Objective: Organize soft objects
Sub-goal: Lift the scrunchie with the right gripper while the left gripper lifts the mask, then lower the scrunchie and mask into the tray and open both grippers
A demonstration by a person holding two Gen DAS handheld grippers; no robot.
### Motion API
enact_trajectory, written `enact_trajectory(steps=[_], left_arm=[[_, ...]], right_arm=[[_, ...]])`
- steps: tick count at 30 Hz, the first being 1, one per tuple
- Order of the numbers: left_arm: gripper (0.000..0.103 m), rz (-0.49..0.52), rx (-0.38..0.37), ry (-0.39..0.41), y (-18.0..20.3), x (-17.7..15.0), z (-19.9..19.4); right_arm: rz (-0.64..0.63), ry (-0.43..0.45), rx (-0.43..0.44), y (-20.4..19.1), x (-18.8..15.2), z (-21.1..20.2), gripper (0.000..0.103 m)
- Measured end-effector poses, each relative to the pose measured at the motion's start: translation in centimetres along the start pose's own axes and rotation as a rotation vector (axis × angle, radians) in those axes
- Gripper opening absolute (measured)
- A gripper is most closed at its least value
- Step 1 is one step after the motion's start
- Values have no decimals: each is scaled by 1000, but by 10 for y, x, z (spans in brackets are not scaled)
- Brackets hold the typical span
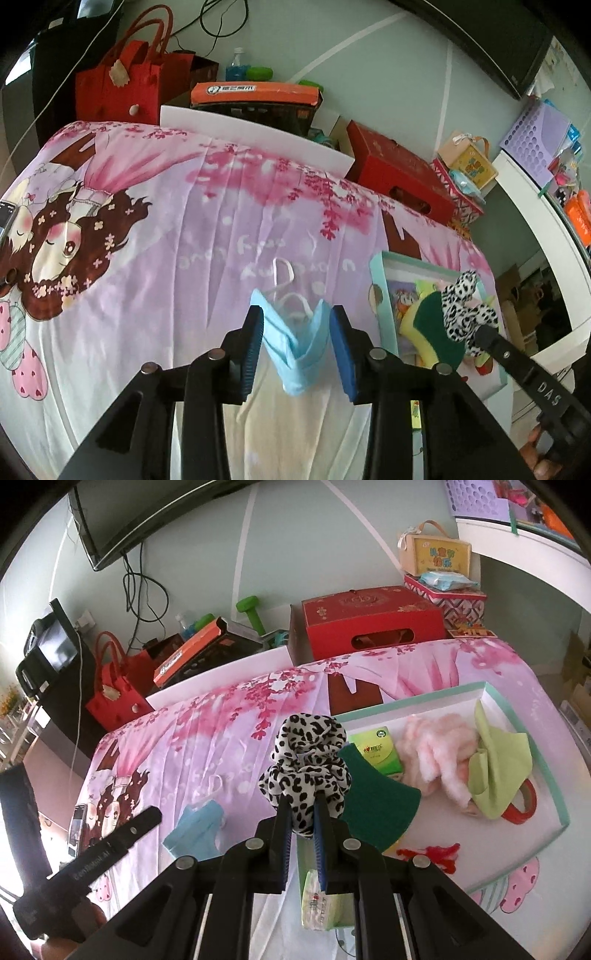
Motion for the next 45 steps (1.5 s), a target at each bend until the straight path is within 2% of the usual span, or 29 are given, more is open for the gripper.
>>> enact_trajectory(steps=[1,3,9,11,12,13,17,20,24,31,34,38,41,45], left_arm=[[49,5,8,-4,0,-2,1],[53,18,27,-16,0,-7,5],[52,55,106,-75,-6,-24,23],[38,51,111,-94,-10,-28,30],[24,49,110,-99,-11,-29,32],[17,46,111,-104,-12,-29,34],[12,55,103,-96,-11,-28,34],[12,53,67,-80,-5,-25,30],[12,79,7,-16,11,-17,15],[12,175,-149,123,60,-7,-23],[12,225,-219,158,85,-7,-37],[12,297,-288,157,118,-16,-44],[12,343,-335,121,146,-28,-40],[12,419,-354,80,177,-49,-27]], right_arm=[[-2,1,-1,0,0,0,12],[-8,0,-4,0,0,0,12],[-16,-14,-5,1,-3,4,12],[-16,-15,-4,2,-3,4,12],[-15,-15,-1,2,-3,4,12],[-14,-15,1,3,-3,4,12],[-12,-15,1,3,-3,4,12],[-3,-9,1,8,-3,3,12],[16,15,-8,17,-1,-5,12],[49,85,-26,32,9,-27,12],[72,113,-53,46,12,-39,12],[108,128,-112,71,12,-50,12],[136,117,-146,89,9,-52,12],[167,72,-169,110,-1,-45,12]])
Point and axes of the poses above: each gripper's, at about its wrist camera, not at the fingertips, and z roughly the way its jaws point, y to its right, x to its top, the point moved 8 cm from there along z, roughly the way its jaws point, and after that the axes turned 12 degrees about -z, right-handed, at the moved point
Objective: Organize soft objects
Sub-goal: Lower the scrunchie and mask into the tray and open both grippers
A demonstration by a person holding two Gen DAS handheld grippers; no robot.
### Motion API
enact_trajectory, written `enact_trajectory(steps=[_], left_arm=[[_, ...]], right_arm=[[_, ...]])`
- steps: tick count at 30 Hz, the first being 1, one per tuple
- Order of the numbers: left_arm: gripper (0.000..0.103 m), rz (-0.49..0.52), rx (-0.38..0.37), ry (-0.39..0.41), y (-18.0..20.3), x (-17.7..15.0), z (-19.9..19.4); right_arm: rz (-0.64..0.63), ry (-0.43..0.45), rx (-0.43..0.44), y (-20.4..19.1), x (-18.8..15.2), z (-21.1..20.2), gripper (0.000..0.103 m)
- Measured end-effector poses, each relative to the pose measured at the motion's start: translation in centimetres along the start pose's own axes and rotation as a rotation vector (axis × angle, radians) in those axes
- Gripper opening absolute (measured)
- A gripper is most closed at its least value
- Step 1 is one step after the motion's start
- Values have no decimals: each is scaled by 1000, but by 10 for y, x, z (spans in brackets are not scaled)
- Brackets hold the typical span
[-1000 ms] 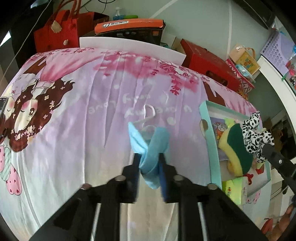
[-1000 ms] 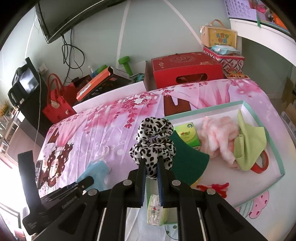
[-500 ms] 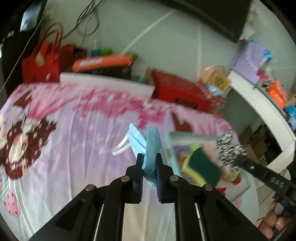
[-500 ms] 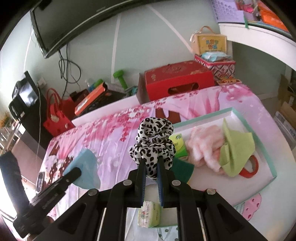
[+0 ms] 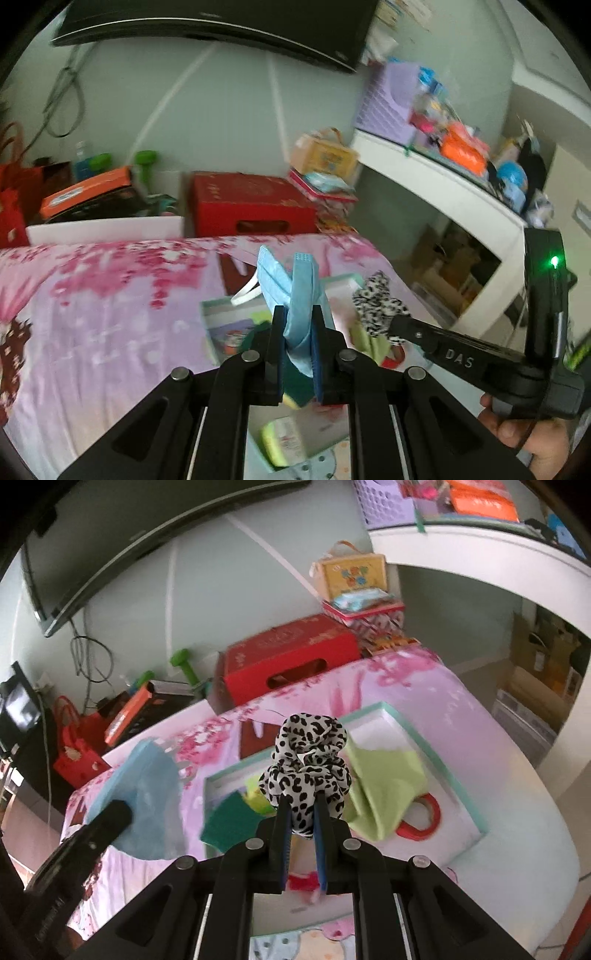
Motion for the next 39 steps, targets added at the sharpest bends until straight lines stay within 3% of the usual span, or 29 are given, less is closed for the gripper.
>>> enact_trajectory(steps=[9,13,20,24,27,33,35,39], left_arm=[[12,-35,21,-150,-8,-36,46],[12,-36,68,-211,-15,-50,56],[13,-60,95,-250,-23,-58,60],[37,-58,97,-249,-20,-54,54],[46,-59,99,-251,-19,-51,48],[60,-64,95,-246,-18,-47,36],[67,-63,97,-240,-19,-46,33],[75,-64,130,-225,-26,-42,26]], right_arm=[[14,-111,-6,11,-21,27,12],[4,-181,-9,11,-34,42,12],[-18,-268,-15,10,-51,58,15],[-32,-265,-26,10,-50,54,15],[-34,-270,-29,9,-49,53,17],[-46,-267,-47,11,-47,48,35],[-53,-265,-56,11,-47,45,53],[-65,-261,-60,10,-45,42,56]])
Point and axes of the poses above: each gripper's, at about its wrist camera, not at the fingertips, and z roughly the way its jaws point, y to its right, x to its top, the point moved 8 cm from there along z, roughly the way its jaws point, and after that the axes turned 12 degrees about -z, right-handed, at the moved point
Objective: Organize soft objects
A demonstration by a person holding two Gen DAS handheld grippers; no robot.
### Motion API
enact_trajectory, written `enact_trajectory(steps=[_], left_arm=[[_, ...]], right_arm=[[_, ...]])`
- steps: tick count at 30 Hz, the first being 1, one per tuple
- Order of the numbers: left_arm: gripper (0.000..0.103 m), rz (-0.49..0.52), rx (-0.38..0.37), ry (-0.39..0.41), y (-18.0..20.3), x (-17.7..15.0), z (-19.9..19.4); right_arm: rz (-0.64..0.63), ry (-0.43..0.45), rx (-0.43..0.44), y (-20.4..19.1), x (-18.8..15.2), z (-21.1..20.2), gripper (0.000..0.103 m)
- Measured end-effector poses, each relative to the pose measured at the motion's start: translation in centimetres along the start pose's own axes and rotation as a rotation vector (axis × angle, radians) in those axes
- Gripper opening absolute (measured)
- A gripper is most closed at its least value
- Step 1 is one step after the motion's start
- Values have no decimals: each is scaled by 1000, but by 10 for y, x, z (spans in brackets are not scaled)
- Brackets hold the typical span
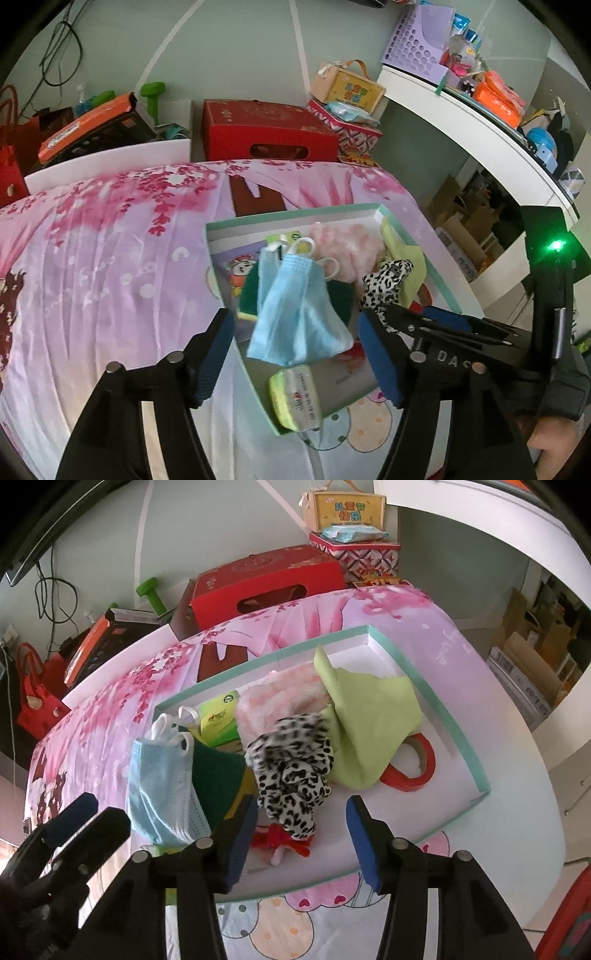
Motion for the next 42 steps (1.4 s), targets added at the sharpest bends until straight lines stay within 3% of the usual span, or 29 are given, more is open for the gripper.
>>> enact_trajectory(steps=[4,8,10,16,27,42], left_arm=[[89,-14,78,37,-15,6,-6],[92,-37,161,69,-37,11,-10],[99,-57,192,74,-49,12,-10],[102,-101,266,64,-74,6,-8],[102,-116,326,38,-92,-16,-17],[102,-103,492,10,-106,-46,-32]], right_arm=[[-10,-4,-6,-1,0,-1,62],[-26,-6,-5,-4,0,-2,69],[-34,-7,-5,-6,0,-2,73],[-53,-5,0,-11,-1,-2,103],[-101,12,-5,-24,-7,-14,103],[-189,6,4,-50,-32,-26,103]])
Point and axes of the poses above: each gripper's, at about its wrist camera, not at the fingertips, and z roughly the way its jaws point, y to its right, x to its top, the point moved 8 cm from there along z, roughly the way its jaws point, and after that the axes turned 12 degrees about -z, right-handed, at the moved point
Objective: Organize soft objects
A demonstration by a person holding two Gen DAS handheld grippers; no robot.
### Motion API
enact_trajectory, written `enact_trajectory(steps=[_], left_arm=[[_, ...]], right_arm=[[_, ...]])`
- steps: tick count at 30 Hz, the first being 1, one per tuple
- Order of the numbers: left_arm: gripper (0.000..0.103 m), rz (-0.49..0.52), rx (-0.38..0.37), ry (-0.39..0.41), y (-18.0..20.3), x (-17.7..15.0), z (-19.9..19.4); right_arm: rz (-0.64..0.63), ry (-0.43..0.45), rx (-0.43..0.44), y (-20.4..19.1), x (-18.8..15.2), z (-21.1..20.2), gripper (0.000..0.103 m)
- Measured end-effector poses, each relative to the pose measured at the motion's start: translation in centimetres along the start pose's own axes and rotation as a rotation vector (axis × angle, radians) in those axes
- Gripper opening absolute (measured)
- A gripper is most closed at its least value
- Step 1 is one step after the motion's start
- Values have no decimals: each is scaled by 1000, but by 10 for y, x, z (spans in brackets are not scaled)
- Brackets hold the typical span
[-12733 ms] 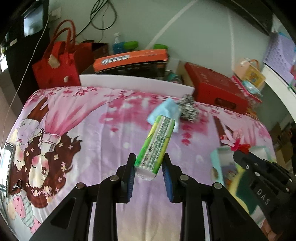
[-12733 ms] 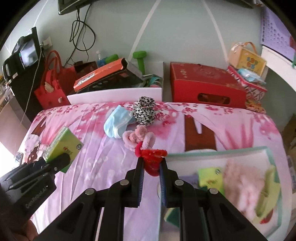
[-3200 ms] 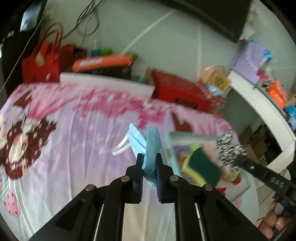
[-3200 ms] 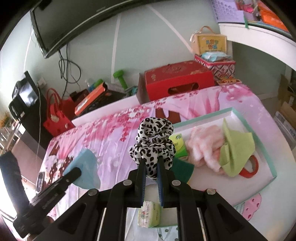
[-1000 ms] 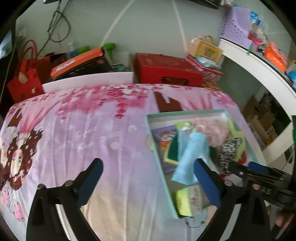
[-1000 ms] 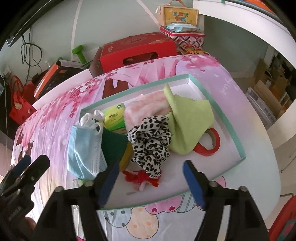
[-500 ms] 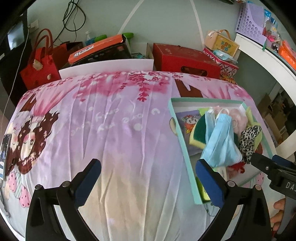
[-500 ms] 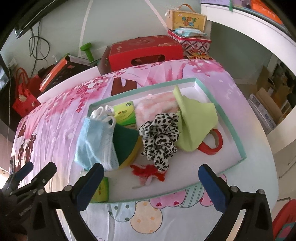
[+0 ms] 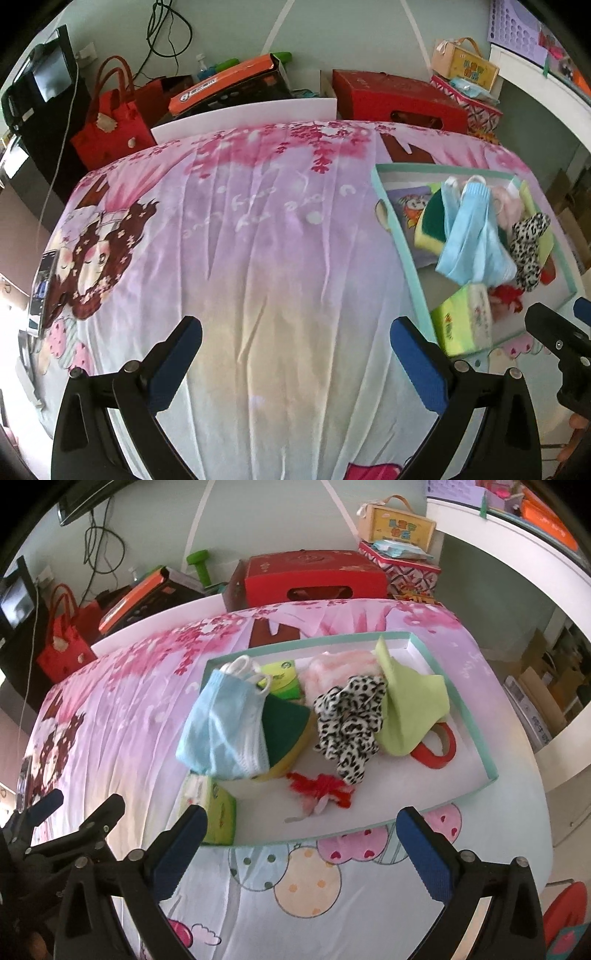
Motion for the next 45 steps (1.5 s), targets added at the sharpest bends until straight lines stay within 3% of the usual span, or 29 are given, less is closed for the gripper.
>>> enact_trajectory(steps=[10,21,45], left_arm=[[102,-4,64,-52,-24,-29,0],[102,-27,70,-59,-41,-40,-9],[102,-60,60,-123,-49,-47,5]], right_arm=[[-40,-12,17,-16,-19,-6,103],[-62,-35,16,-21,-38,-11,103],[-110,-16,10,-28,-33,-12,103]])
Point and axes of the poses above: each gripper's, at about its wrist camera, not at the fingertips, and z roughly the way its jaws point, y to its right, x to its top, the point moved 8 cm from there along z, roughly the way its jaws point, and after that the axes turned 12 degrees about -z, right-handed, at the moved point
